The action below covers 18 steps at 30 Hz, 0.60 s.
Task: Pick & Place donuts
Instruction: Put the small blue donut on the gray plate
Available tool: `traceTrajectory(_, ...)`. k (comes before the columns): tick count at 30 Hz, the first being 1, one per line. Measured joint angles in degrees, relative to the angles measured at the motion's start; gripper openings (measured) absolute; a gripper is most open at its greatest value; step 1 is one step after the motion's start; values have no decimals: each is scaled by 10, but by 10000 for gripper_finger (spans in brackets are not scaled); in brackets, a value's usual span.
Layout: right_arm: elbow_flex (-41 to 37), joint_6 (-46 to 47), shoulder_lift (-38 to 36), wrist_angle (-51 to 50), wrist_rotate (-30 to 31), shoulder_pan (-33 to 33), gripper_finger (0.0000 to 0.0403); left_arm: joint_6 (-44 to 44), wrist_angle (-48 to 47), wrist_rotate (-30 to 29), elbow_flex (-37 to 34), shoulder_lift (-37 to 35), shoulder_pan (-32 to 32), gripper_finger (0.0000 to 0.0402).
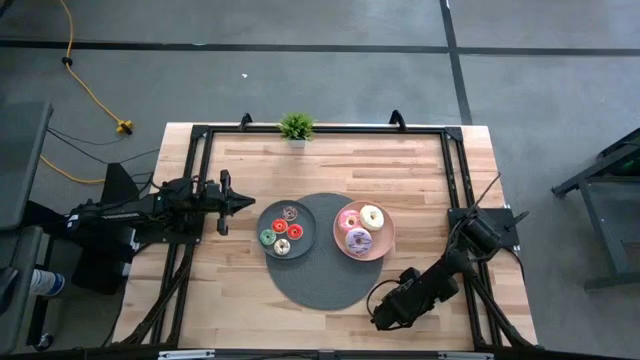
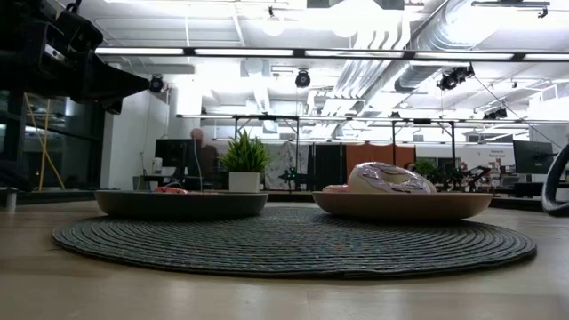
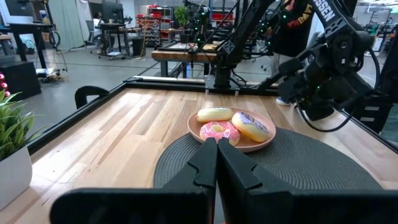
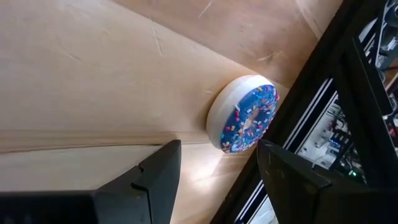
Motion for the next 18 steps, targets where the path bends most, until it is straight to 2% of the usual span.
traceTrajectory(6, 1, -12, 12, -6, -6, -8, 204, 0, 0, 0, 0, 0, 0, 2)
traceTrajectory(18, -2, 4, 14, -39, 30, -7, 204, 0, 0, 0, 0, 0, 0, 2)
